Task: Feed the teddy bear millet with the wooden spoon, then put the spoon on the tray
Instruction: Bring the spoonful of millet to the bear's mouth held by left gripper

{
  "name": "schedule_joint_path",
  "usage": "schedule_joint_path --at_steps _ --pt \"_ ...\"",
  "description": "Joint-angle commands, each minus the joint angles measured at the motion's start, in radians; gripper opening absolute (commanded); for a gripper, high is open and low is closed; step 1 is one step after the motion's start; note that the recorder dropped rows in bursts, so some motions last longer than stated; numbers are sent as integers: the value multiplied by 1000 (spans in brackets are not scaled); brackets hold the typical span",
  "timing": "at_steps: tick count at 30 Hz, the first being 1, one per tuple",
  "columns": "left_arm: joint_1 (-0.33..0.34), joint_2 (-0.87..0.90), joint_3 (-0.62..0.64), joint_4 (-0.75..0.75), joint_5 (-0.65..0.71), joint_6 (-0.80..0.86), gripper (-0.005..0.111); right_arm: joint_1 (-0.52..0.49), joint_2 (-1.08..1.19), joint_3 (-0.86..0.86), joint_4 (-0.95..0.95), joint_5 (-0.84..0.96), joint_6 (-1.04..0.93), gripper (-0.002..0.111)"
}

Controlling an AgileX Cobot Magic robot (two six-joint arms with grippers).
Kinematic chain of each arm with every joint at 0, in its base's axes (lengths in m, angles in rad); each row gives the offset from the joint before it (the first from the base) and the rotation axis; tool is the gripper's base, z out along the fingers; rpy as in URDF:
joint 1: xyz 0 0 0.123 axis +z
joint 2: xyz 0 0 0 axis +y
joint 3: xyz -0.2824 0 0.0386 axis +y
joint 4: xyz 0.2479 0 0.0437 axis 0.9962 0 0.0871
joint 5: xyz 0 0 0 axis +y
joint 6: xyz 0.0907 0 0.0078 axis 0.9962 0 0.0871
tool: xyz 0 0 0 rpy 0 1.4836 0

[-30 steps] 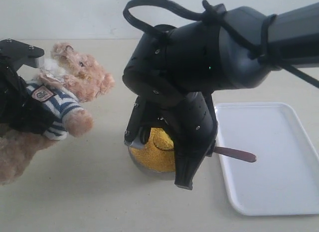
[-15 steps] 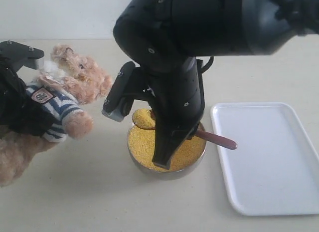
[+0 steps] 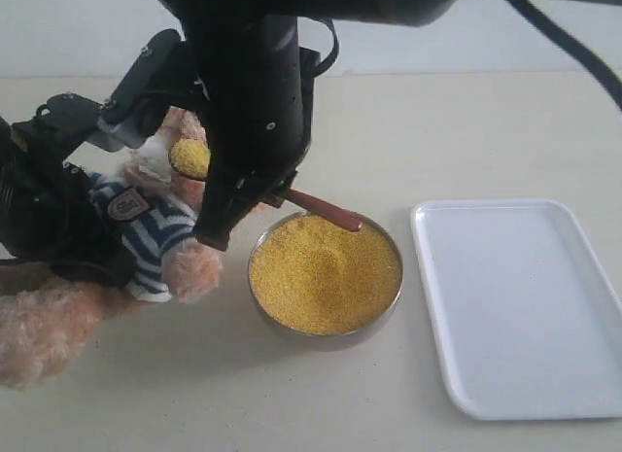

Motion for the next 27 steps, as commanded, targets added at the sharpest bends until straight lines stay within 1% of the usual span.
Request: schedule_joint_path --at_steps 1,10,13,21,27 --pt "-38 -11 23 -13 -48 19 4 -8 31 -70 29 3 -9 0" --pt "-42 -11 23 -7 -67 19 4 -8 89 -88 106 3 -13 0" --pt "-42 -11 23 -7 -67 19 4 -32 92 -88 149 3 -13 0" --pt "-42 -11 23 -7 -71 19 4 -137 92 -88 374 3 -37 0" --pt "-42 -11 23 -7 -80 19 4 -153 99 -88 438 3 -49 0"
